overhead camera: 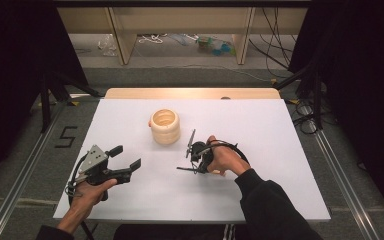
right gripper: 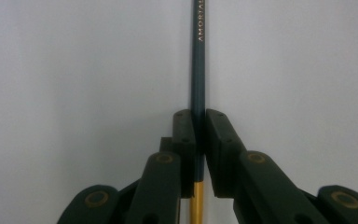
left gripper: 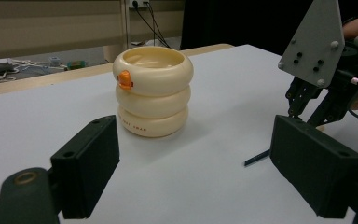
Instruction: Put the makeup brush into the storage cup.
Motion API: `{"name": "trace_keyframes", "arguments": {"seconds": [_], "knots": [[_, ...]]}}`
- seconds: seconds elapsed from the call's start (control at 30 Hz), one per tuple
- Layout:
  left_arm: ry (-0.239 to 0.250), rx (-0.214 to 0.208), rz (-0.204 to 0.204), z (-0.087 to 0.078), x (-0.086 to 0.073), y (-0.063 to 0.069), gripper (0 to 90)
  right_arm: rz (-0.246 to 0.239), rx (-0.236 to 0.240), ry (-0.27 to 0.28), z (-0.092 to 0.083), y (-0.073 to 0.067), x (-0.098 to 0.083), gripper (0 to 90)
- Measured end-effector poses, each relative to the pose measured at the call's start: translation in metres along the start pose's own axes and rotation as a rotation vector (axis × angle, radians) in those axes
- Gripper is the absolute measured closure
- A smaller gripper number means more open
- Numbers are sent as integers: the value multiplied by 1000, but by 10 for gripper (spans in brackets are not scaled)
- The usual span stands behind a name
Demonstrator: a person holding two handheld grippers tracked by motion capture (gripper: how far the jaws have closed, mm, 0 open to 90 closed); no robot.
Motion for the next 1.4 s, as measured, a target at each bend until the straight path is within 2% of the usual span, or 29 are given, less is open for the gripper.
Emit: {"name": "trace_keyframes", "arguments": {"seconds": [0.1,0.13,0.3,0.33,0.4,0.5,0.53,0.63,0.67,0.8,0.83,0.87,1.0,1.1,1.17,1.2,1.3,1.33,1.4], "knots": [[0,4,-15,0,0,1,155,-12,-8,3,0,1,1,830],[-1,-1,-4,0,0,0,155,-15,-6,3,0,0,1,830],[-3,-2,-4,0,0,1,155,-17,-20,2,-2,-1,2,831],[-4,-3,-3,0,0,1,155,-36,-30,9,-5,1,3,831],[-5,-5,2,0,0,1,155,-41,-31,15,-10,1,4,831],[-8,-8,1,0,-1,1,155,-22,-33,25,-13,-1,5,831],[-15,-13,7,1,-2,2,155,-55,-42,35,-16,0,6,831],[-18,-15,5,1,-2,2,155,-51,-43,37,-19,-2,6,831],[-22,-19,8,2,-3,3,155,-110,-54,30,-22,-1,8,831],[-32,-18,10,2,-4,3,156,-92,-48,48,-25,-11,15,831],[-35,-21,10,3,-4,4,156,-114,-47,54,-25,-12,16,831],[-37,-21,7,3,-5,4,156,-134,-56,35,-26,-12,16,831],[-46,-33,17,5,-6,7,156,-143,-46,42,-29,-19,20,831],[-51,-41,17,5,-6,9,157,-141,-59,43,-31,-24,22,831],[-62,-52,8,6,-7,13,157,-182,-55,51,-33,-27,25,831],[-64,-52,6,7,-8,14,157,-170,-52,46,-34,-31,26,831],[-65,-54,5,7,-8,14,156,-190,-50,55,-35,-34,29,831],[-73,-59,-7,8,-9,15,156,-170,-50,56,-35,-37,30,831],[-79,-70,-2,8,-9,17,156,-182,-44,60,-35,-38,31,831]]}}
Point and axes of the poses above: each handheld gripper's, and its own axes: z roughly forward along the jaws, x roughly out of its top, y roughly to its right, the point moved 5 cm from there along z, roughly forward along the jaws, and after that the axes turned 12 degrees about y, right-handed, at the moved point
